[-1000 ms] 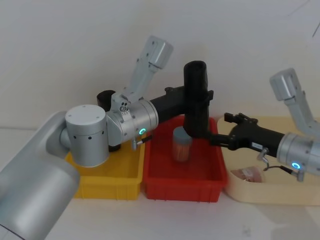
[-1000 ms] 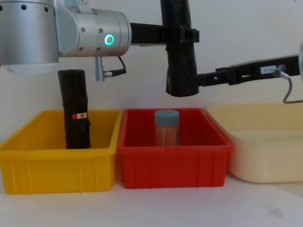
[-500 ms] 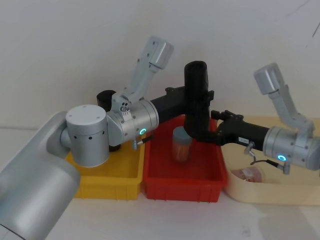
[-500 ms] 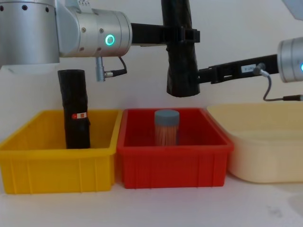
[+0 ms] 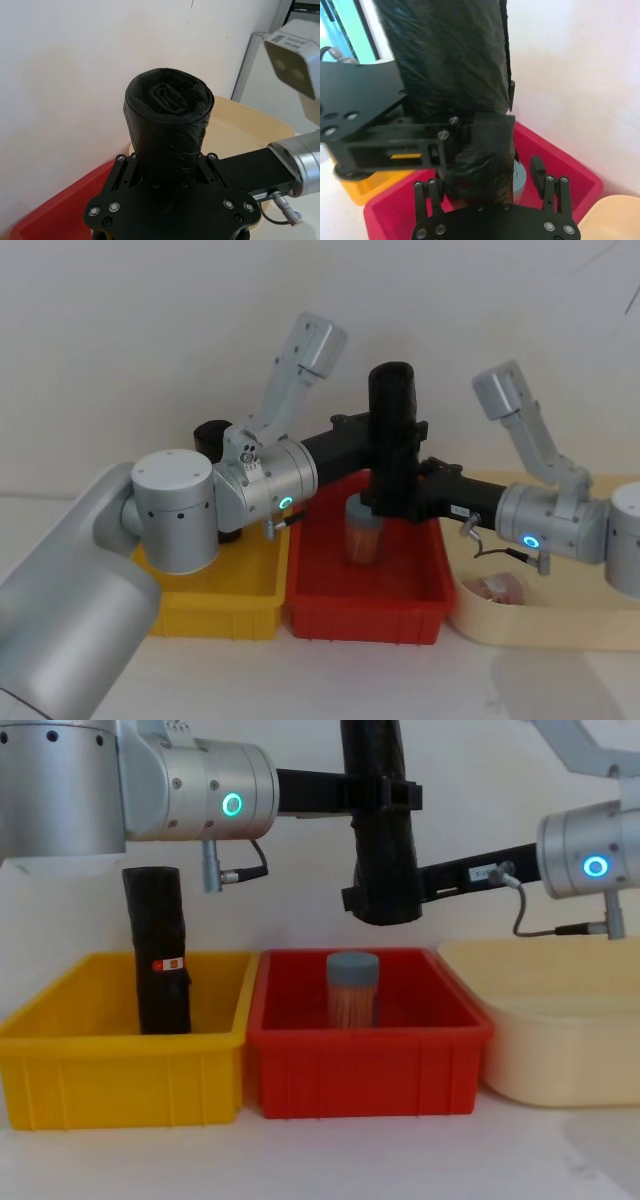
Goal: Pick up the garbage bag with the one hand and transfer it to the other hand.
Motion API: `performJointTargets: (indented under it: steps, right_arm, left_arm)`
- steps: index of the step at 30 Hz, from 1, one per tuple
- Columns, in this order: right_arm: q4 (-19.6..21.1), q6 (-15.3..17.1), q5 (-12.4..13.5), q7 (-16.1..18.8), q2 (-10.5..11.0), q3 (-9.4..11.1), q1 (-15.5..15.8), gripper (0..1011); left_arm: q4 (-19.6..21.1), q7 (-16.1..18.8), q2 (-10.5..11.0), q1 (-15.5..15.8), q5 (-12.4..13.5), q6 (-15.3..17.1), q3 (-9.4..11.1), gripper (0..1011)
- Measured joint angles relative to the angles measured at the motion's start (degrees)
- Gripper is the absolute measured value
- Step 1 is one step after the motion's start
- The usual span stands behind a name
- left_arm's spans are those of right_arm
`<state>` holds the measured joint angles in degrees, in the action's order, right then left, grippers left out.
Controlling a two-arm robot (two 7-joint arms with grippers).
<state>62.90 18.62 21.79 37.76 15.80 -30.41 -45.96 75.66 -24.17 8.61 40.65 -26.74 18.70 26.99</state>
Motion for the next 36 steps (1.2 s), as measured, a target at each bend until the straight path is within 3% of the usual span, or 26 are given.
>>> performJointTargets:
  steps: [12,20,23,34,36]
  right_arm:
    - [-3.39,-0.08,-0.05,-1.58,-2.07,-0.76,-2.03,999]
    - [-4.6,-0.12,-0.06,-2.14,-2.78,-1.04,-2.77,867]
    - [-4.86,-0.13,-0.05,-2.29,-2.95,-1.11,-2.93,761]
    - [-5.34,-0.13,0.0,-2.56,-3.25,-1.25,-3.25,684]
    - [-5.35,-0.13,0.01,-2.58,-3.25,-1.27,-3.25,668]
  left_arm:
    - [0.0,0.05,0.01,0.0,0.03,0.0,-0.03,386]
    - [0.01,0.06,0.0,0.0,0.01,0.0,-0.03,386]
    - [0.01,0.06,0.0,0.0,0.0,0.0,-0.02,386]
    - [0.01,0.05,0.0,0.0,-0.01,0.0,0.0,386]
    - [0.02,0.02,-0.01,0.0,-0.03,0.0,0.07,424]
